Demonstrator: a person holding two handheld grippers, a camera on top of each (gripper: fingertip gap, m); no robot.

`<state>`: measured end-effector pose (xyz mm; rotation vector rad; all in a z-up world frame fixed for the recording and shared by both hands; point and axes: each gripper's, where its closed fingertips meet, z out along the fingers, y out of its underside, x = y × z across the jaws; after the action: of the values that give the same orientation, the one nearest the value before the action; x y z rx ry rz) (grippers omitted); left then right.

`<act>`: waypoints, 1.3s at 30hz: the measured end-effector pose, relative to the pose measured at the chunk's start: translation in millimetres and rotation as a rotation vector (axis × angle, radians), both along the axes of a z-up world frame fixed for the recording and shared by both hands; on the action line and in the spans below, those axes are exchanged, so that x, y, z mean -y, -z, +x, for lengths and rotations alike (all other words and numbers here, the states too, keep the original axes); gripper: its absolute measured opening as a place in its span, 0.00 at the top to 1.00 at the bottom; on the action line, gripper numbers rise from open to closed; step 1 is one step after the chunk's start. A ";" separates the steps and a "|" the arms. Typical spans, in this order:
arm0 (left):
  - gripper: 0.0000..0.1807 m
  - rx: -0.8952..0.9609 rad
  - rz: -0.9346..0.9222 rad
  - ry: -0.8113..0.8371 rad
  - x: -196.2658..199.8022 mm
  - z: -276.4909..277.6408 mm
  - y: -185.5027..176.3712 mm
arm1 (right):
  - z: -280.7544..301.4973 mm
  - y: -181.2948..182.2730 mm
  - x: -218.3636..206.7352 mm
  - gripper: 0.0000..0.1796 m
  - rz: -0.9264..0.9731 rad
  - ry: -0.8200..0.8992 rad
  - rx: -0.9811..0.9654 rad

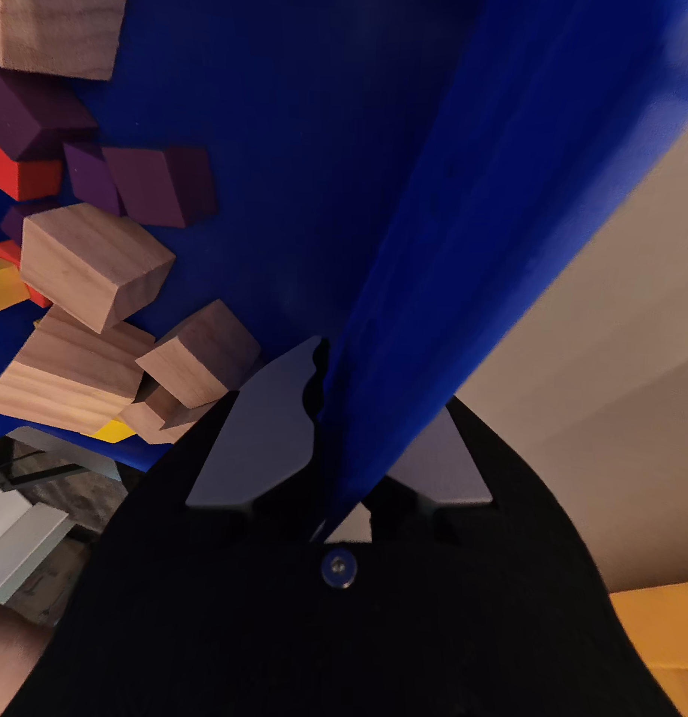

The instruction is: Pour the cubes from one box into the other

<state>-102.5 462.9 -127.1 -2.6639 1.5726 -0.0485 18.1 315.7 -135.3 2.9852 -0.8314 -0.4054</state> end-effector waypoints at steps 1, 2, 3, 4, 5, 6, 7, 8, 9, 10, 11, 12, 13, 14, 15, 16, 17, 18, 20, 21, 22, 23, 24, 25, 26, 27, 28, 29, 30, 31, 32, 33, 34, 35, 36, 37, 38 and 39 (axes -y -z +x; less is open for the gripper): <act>0.88 -0.019 -0.005 0.006 -0.4 -0.4 -0.4 | 0.5 -0.1 -0.8 0.92 -0.003 0.005 -0.015; 0.87 -0.033 -0.006 0.015 -1.9 -0.2 -0.9 | 0.5 -0.2 -1.5 0.92 -0.008 0.009 -0.032; 0.86 -0.037 -0.005 0.022 -3.9 1.4 -1.6 | 0.8 -0.3 -2.1 0.91 -0.012 0.014 -0.046; 0.86 -0.030 -0.006 0.022 -5.9 4.2 -2.5 | 1.7 -0.1 -3.2 0.91 -0.014 0.018 -0.052; 0.87 -0.017 -0.006 0.016 -8.5 7.8 -4.0 | 3.2 0.5 -4.2 0.91 -0.017 0.019 -0.049; 0.88 -0.002 -0.006 0.011 -10.8 11.8 -6.1 | 5.1 1.1 -4.8 0.91 -0.023 0.015 -0.041; 0.88 0.007 0.000 0.013 -13.5 15.1 -8.5 | 6.7 1.1 -4.8 0.91 -0.036 0.004 -0.034; 0.88 0.016 0.010 0.020 -16.6 18.6 -10.5 | 9.7 0.8 -6.8 0.91 -0.033 -0.009 -0.022; 0.88 0.020 0.014 0.023 -19.1 21.4 -11.6 | 13.8 0.1 -9.1 0.91 -0.027 -0.009 -0.004; 0.88 0.016 0.006 0.018 -20.2 22.9 -10.7 | 17.1 -0.4 -11.8 0.91 -0.017 0.000 0.006; 0.88 0.010 -0.005 0.011 -20.7 23.8 -8.9 | 17.8 -0.4 -14.5 0.91 -0.005 0.008 0.000; 0.88 0.004 -0.011 0.009 -21.1 24.7 -7.0 | 17.5 0.8 -14.7 0.91 -0.007 0.011 -0.010; 0.88 -0.001 -0.014 0.011 -21.1 25.8 -4.9 | 16.9 0.9 -14.5 0.91 -0.007 0.020 -0.023; 0.89 -0.005 -0.018 0.016 -20.6 26.8 -2.6 | 16.6 0.9 -14.2 0.91 -0.009 0.018 -0.026; 0.90 -0.006 -0.023 0.017 -20.4 27.7 -0.5 | 16.4 1.0 -13.7 0.91 -0.014 0.011 -0.026; 0.91 -0.007 -0.036 0.015 -19.7 28.4 1.0 | 16.5 1.0 -13.7 0.91 -0.016 0.012 -0.026; 0.91 -0.005 -0.045 0.012 -20.0 29.1 1.0 | 16.5 1.0 -13.8 0.91 -0.018 0.012 -0.027; 0.91 -0.008 -0.053 0.014 -20.2 29.2 1.1 | 17.1 1.0 -14.3 0.91 -0.018 0.010 -0.024; 0.90 -0.008 -0.063 0.019 -21.2 28.9 0.9 | 18.4 0.9 -15.5 0.91 -0.021 0.006 -0.019; 0.90 -0.006 -0.069 0.014 -21.8 28.9 1.0 | 18.8 1.0 -16.1 0.91 -0.022 0.002 -0.020; 0.90 -0.001 -0.078 0.008 -21.8 29.3 0.9 | 19.4 1.0 -16.7 0.91 -0.024 0.003 -0.022; 0.90 0.002 -0.084 0.006 -22.0 29.5 0.9 | 20.3 0.9 -17.4 0.91 -0.027 0.002 -0.020; 0.90 0.003 -0.085 0.010 -22.3 29.8 0.4 | 21.5 0.5 -18.4 0.91 -0.029 0.001 -0.016; 0.90 0.001 -0.081 0.013 -23.2 29.9 -0.2 | 23.2 0.0 -19.4 0.91 -0.030 0.004 -0.011; 0.89 -0.002 -0.076 0.016 -24.3 30.2 -0.7 | 26.1 -0.4 -20.4 0.91 -0.031 0.003 0.003; 0.89 -0.002 -0.071 0.021 -25.0 31.1 -1.2 | 27.5 -0.6 -22.3 0.91 -0.025 0.001 0.009; 0.89 -0.001 -0.066 0.022 -26.1 32.0 -1.7 | 28.0 0.1 -23.1 0.91 -0.024 0.003 0.009; 0.90 -0.001 -0.064 0.021 -26.6 32.8 -1.5 | 27.2 0.5 -23.0 0.91 -0.025 0.007 0.000; 0.91 0.002 -0.074 0.020 -25.4 33.9 -0.9 | 26.6 0.4 -23.4 0.92 -0.021 0.012 -0.010; 0.95 0.015 -0.102 0.016 -21.7 35.8 -0.4 | 26.2 0.5 -23.0 0.92 -0.020 0.015 -0.019; 0.96 0.025 -0.122 -0.001 -20.6 36.8 -0.3 | 26.1 0.4 -22.5 0.92 -0.021 0.017 -0.023; 0.98 0.040 -0.143 -0.022 -19.4 37.9 -0.3 | 26.3 0.3 -21.5 0.93 -0.026 0.021 -0.023; 0.97 0.044 -0.147 -0.022 -19.5 37.8 -0.3 | 26.6 0.4 -20.8 0.94 -0.033 0.021 -0.020; 0.98 0.040 -0.139 -0.010 -19.4 37.6 -0.5 | 26.8 0.3 -20.3 0.94 -0.040 0.024 -0.016; 0.98 0.035 -0.131 -0.008 -19.0 37.1 -0.6 | 27.1 0.3 -19.5 0.95 -0.050 0.024 -0.008; 0.98 0.035 -0.131 -0.014 -17.9 36.7 -0.5 | 27.1 0.2 -18.5 0.95 -0.057 0.026 -0.006; 0.98 0.038 -0.133 -0.020 -16.5 36.1 -0.6 | 27.0 0.0 -17.5 0.96 -0.058 0.027 -0.005; 0.98 0.038 -0.134 -0.029 -14.7 35.0 -0.9 | 26.8 -0.1 -16.3 0.96 -0.057 0.030 -0.008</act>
<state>-67.5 477.5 -126.2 -2.7668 1.5727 -0.2096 44.9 332.1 -135.2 2.9207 -0.8730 -0.3871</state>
